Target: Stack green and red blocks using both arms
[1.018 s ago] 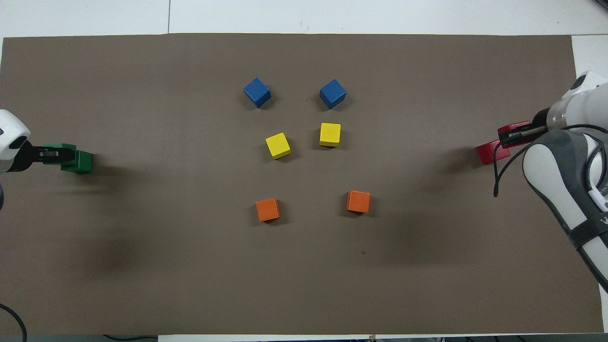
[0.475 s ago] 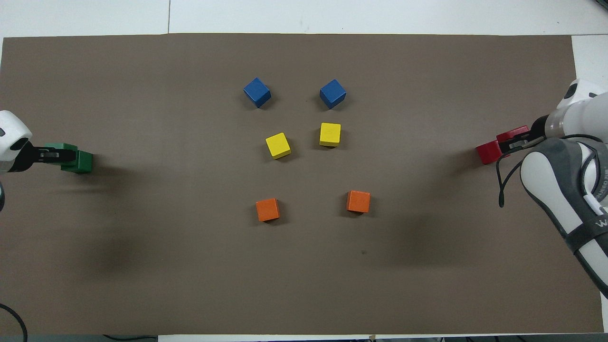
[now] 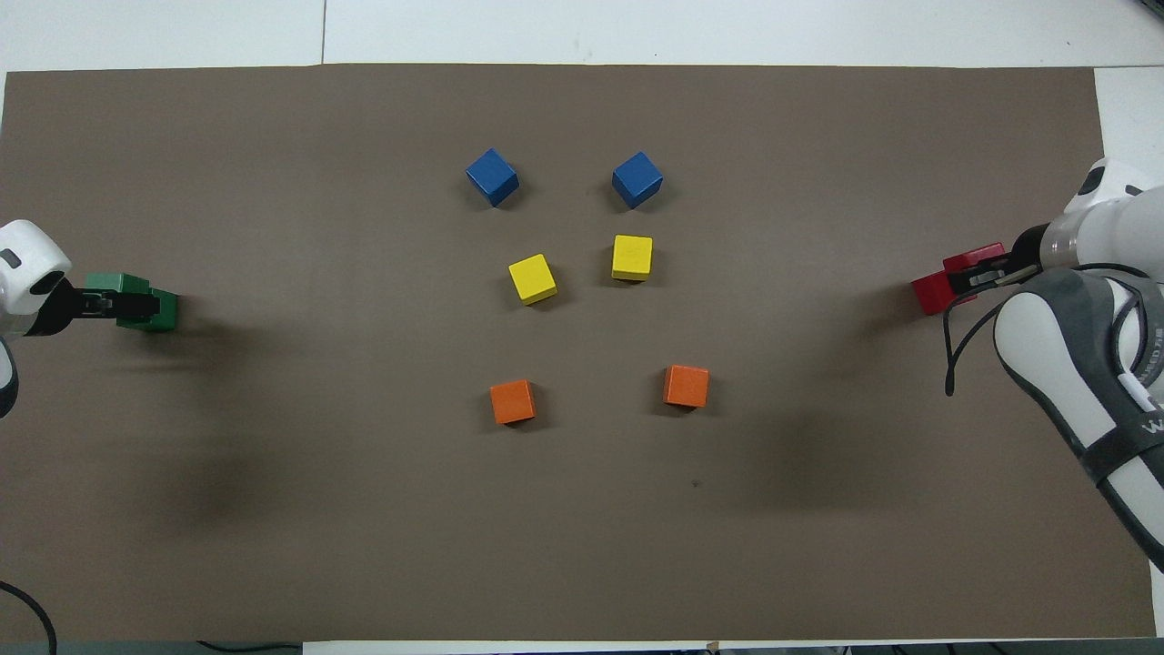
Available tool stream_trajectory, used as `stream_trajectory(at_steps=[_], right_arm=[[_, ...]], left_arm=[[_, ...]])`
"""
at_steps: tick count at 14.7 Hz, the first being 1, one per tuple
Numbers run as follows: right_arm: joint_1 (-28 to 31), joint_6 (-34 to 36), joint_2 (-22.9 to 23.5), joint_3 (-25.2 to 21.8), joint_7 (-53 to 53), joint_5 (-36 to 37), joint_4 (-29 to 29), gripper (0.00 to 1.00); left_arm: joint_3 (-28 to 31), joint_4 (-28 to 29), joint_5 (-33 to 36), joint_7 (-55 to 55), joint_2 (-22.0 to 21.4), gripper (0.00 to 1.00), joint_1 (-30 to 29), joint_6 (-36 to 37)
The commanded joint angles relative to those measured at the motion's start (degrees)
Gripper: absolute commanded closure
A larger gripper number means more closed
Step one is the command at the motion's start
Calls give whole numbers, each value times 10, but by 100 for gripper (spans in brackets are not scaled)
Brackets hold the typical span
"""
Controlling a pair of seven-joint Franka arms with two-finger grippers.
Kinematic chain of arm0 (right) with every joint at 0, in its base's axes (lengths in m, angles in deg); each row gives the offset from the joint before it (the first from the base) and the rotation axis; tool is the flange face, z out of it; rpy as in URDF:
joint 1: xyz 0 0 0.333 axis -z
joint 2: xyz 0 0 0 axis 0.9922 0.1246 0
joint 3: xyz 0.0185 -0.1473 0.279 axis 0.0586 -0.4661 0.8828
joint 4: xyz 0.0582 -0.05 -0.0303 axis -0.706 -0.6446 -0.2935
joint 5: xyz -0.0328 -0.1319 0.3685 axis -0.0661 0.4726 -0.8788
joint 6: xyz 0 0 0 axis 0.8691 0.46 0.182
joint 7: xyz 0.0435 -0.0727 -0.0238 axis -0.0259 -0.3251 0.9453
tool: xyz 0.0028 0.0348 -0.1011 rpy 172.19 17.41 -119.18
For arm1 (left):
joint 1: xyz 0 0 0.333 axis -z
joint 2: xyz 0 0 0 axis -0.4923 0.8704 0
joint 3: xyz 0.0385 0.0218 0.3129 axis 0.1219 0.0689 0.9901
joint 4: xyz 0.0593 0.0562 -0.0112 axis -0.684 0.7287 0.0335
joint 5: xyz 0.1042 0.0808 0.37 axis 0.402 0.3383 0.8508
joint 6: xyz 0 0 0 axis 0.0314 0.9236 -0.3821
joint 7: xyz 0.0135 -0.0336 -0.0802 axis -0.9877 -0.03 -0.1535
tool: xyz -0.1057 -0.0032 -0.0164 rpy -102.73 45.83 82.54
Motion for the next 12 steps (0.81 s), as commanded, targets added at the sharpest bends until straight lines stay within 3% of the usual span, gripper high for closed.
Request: stream_trajectory(at_steps=[1,5,12], right_arm=[[12,-14,-18,8,20,-24,-22,100],[17,-35,-16,8,43,-34,-34,100],[24,-53,-10,7,57,-39,-39,100]], left_arm=[[0,-13,-14,13,-3,0,2,14],[0,-80,-9,12,-6,0,3,100],[-2,-104,-6,7,-67,0,11,166]])
